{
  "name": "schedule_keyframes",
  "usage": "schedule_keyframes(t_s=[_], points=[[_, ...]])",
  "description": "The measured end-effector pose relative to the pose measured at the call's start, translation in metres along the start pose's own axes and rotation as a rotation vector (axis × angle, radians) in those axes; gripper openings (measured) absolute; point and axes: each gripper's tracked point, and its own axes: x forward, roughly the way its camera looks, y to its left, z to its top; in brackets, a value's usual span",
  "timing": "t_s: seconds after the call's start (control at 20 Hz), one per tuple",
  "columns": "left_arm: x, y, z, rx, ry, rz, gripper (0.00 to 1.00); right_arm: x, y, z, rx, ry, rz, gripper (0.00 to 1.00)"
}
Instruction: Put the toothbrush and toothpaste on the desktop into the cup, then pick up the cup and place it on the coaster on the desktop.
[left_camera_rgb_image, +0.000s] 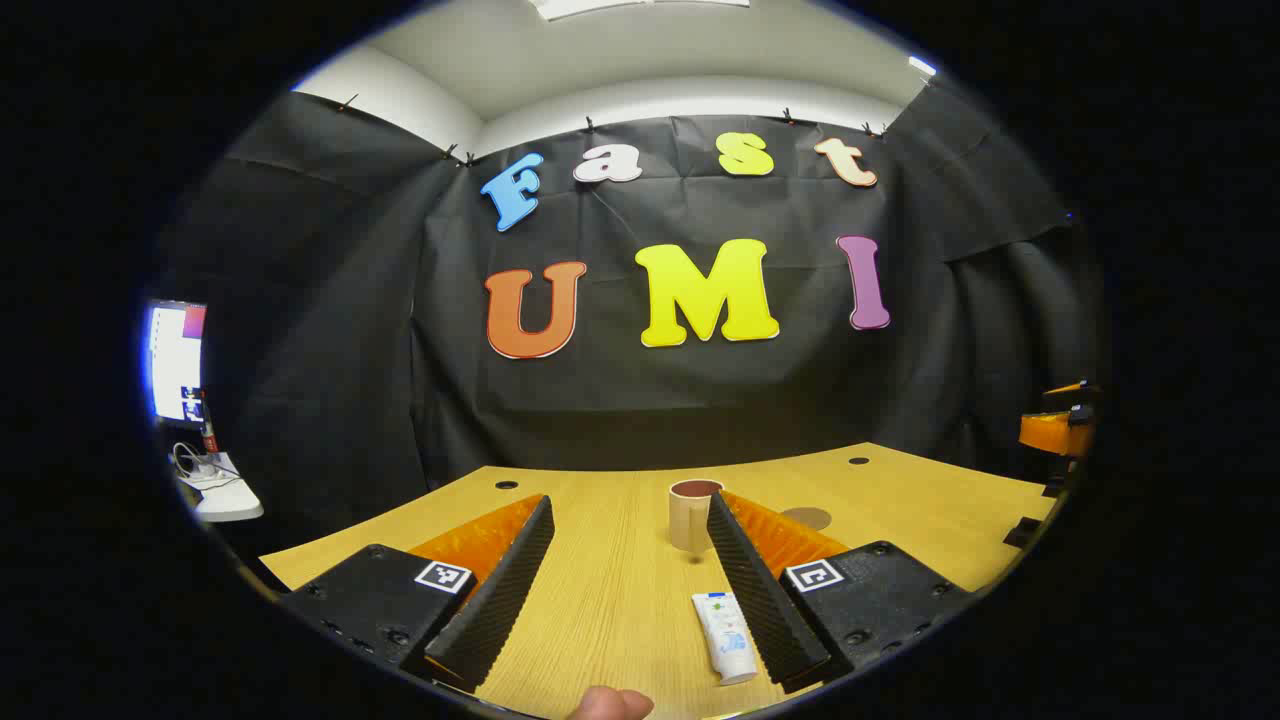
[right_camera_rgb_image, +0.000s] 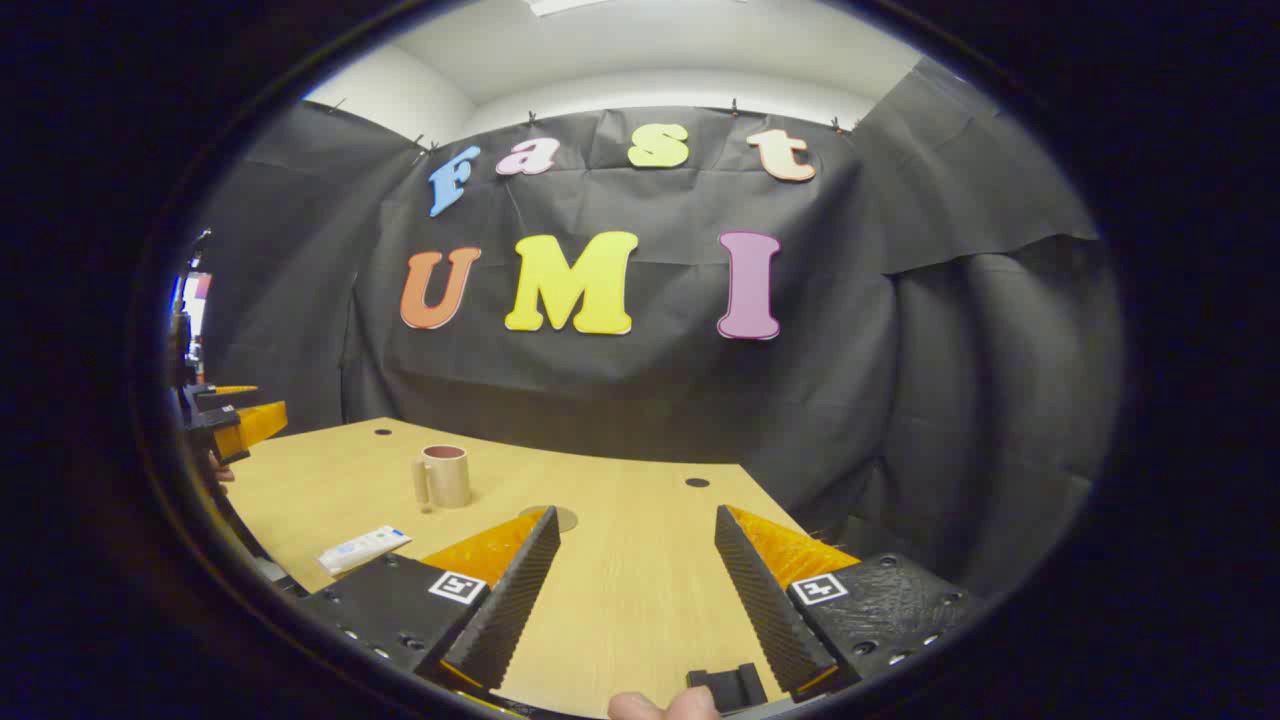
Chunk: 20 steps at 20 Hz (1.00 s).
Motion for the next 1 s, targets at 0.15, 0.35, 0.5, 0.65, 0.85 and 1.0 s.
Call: schedule_keyframes(t_s=[0.15,0.35,0.5,0.65,0.85,1.0], points=[[0.001,0.023,-0.014,0.008,0.001,0.025,0.98,0.005,0.015,0.002,0.036,-0.005,0.015,0.95],[0.019,0.038,-0.033,0.003,0.034,0.060,0.98,0.028,0.026,0.017,0.005,-0.061,-0.004,0.95],[0.041,0.040,-0.031,0.019,0.043,0.055,0.98,0.045,0.039,0.019,0.003,-0.073,0.009,0.95],[0.052,0.028,-0.023,0.016,0.034,0.025,0.98,0.048,0.039,0.013,-0.008,-0.051,0.005,0.94],[0.054,0.007,-0.015,0.032,0.034,-0.011,0.98,0.047,0.025,0.010,0.023,-0.041,-0.012,0.95],[0.052,-0.002,-0.016,0.012,0.056,-0.015,0.98,0.047,0.018,-0.006,0.029,0.000,-0.020,0.95]])
